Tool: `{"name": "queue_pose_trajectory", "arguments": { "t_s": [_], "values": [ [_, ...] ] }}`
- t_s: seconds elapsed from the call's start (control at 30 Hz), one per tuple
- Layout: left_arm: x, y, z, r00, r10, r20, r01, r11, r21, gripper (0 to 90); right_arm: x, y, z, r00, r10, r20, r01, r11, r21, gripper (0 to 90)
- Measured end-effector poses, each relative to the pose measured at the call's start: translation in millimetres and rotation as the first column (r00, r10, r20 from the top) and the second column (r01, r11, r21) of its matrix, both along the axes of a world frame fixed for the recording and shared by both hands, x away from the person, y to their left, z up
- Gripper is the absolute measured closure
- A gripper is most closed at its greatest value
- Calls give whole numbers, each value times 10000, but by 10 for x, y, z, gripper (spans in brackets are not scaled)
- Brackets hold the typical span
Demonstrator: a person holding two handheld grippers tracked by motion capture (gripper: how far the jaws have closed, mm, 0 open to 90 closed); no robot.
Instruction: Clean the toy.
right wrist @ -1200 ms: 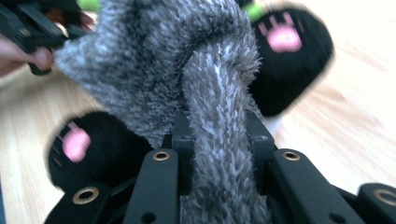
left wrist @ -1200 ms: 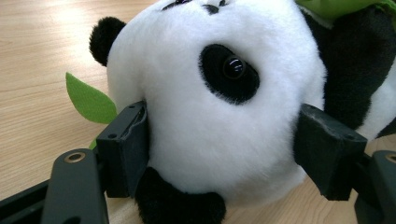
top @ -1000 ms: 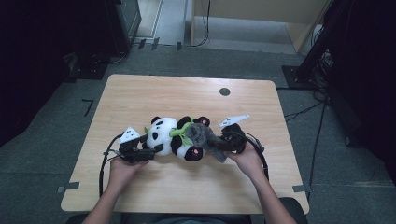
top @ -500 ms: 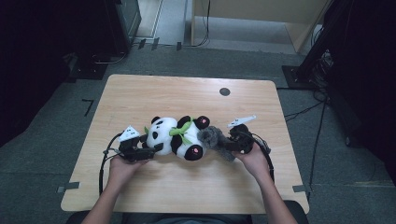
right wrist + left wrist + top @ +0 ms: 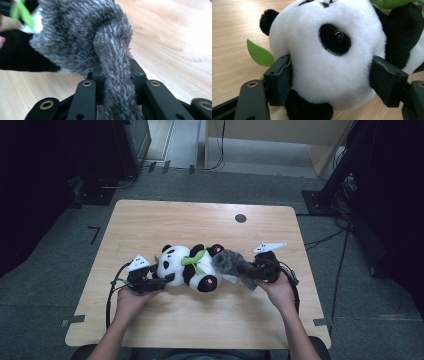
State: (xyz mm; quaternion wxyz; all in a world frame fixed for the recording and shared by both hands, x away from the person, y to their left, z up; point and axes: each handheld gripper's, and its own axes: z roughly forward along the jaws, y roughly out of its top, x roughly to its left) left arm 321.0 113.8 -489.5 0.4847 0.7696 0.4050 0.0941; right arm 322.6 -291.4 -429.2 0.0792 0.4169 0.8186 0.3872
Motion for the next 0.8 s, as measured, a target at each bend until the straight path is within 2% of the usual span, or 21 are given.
{"name": "queue_pose_trajectory", "arguments": {
  "t_s": [0.2, 0.3, 0.43, 0.57, 0.6, 0.63, 0.67, 0.8],
  "values": [
    [-13, -3, -9, 10000, 46, 75, -46, 10000, -17, 249, -82, 142, 225, 9967, 535, 611, -547, 9983, 191, 732],
    [-14, -10, -12, 9999, 134, 74, -133, 9998, -120, 249, -98, 268, 326, 9929, 801, 878, -827, 9962, 260, 732],
    [-22, -17, -7, 9998, 158, 128, -158, 9999, -32, 247, -67, 469, 399, 9878, 1129, 1071, -1164, 9928, 272, 732],
    [-30, -18, -11, 9997, 166, 155, -166, 9999, -26, 246, -13, 603, 403, 9851, 1335, 1080, -1380, 9898, 351, 732],
    [-30, -17, -13, 9997, 171, 163, -170, 9998, -45, 245, 28, 701, 371, 9840, 1448, 1034, -1502, 9876, 464, 731],
    [-31, -17, -14, 9997, 173, 164, -172, 9998, -54, 245, 28, 701, 371, 9840, 1448, 1034, -1502, 9876, 464, 731],
    [-31, -16, -10, 9998, 155, 140, -155, 9999, -21, 245, 53, 786, 320, 9828, 1582, 958, -1620, 9862, 332, 730],
    [-24, -3, -7, 10000, 29, 66, -29, 10000, -28, 236, 67, 871, 224, 9817, 1718, 822, -1738, 9846, 175, 720]
  ]
}}
